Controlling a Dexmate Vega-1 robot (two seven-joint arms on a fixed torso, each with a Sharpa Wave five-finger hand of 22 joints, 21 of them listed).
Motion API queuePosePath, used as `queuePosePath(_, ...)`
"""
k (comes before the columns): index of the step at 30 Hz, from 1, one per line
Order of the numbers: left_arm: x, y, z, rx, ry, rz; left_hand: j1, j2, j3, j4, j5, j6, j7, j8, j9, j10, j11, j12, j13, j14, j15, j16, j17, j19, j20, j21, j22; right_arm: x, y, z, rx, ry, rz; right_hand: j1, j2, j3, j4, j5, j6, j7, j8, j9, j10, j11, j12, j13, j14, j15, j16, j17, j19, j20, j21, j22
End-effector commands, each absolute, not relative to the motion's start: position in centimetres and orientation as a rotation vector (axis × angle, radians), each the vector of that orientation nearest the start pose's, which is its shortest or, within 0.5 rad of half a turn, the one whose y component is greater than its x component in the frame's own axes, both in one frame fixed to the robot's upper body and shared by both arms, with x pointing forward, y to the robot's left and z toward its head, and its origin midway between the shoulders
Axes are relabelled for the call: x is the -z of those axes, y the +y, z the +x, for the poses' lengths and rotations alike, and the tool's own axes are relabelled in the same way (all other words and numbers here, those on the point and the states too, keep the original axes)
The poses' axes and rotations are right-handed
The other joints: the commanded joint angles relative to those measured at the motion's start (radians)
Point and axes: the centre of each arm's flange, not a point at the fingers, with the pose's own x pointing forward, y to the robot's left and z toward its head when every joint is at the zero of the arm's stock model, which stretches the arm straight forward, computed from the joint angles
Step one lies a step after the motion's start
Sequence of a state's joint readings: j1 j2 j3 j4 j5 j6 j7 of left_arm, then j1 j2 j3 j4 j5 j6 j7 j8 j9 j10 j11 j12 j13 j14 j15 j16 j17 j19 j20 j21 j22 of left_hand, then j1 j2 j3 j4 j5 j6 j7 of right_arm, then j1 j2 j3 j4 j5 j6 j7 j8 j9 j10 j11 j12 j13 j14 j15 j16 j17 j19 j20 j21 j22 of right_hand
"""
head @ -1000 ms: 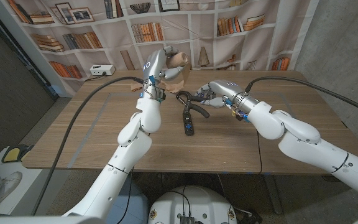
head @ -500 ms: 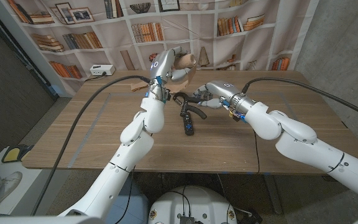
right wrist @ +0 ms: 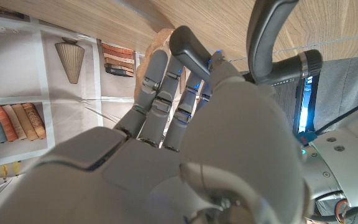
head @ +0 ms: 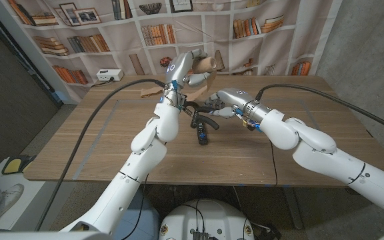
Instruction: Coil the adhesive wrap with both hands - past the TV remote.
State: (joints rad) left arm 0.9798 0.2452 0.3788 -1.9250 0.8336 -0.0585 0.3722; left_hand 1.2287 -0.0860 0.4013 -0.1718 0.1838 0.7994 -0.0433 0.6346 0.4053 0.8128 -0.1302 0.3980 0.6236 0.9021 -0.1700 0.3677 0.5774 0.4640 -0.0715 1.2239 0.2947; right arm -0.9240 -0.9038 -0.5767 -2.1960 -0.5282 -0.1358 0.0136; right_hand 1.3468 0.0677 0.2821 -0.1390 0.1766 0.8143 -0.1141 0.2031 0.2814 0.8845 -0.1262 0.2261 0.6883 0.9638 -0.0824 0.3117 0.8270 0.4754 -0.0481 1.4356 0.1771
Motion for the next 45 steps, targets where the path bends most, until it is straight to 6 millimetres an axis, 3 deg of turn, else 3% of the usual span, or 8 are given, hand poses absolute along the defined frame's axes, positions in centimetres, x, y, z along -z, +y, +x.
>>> queuePosePath(1,-8.7,9.5,47.9,-0.249,-1.278,0.853,0.197,0.203,0.011,0.008,-0.001,0.008,-0.005,0.010,0.042,0.008,-0.006,-0.002,0.003,0.073,-0.063,-0.002,0.005,-0.005,0.002,0.007,-0.004,-2.2,-12.4,48.0,-0.230,-0.940,-1.401,0.024,0.036,0.129,-0.021,0.006,0.001,-0.003,0.004,0.003,0.017,-0.010,0.005,0.002,0.069,-0.155,0.002,0.004,-0.002,-0.115,0.006,0.000)
queuePosePath(29,-8.0,9.4,46.3,-0.151,-1.267,0.732,0.197,0.204,0.008,0.008,-0.001,0.010,-0.004,0.013,0.041,0.016,-0.006,-0.008,0.005,0.081,-0.064,-0.014,0.014,-0.013,0.000,0.036,-0.042,-3.3,-11.7,49.8,-0.235,-0.904,-1.369,0.022,0.036,0.130,-0.021,0.007,0.002,-0.003,0.005,0.003,0.019,-0.010,0.003,0.001,0.071,-0.156,0.002,0.007,-0.006,-0.113,0.008,0.000)
queuePosePath(45,-7.5,9.4,45.1,-0.149,-1.294,0.705,0.196,0.203,0.007,0.008,-0.001,0.010,-0.006,0.014,0.038,0.016,-0.007,-0.012,0.007,0.085,-0.064,-0.022,0.017,-0.015,-0.002,0.051,-0.060,-4.5,-13.0,50.7,-0.164,-0.876,-1.349,0.022,0.037,0.130,-0.021,0.006,0.003,-0.003,0.005,0.004,0.018,-0.010,0.002,0.001,0.072,-0.155,0.001,0.009,-0.008,-0.113,0.011,0.000)
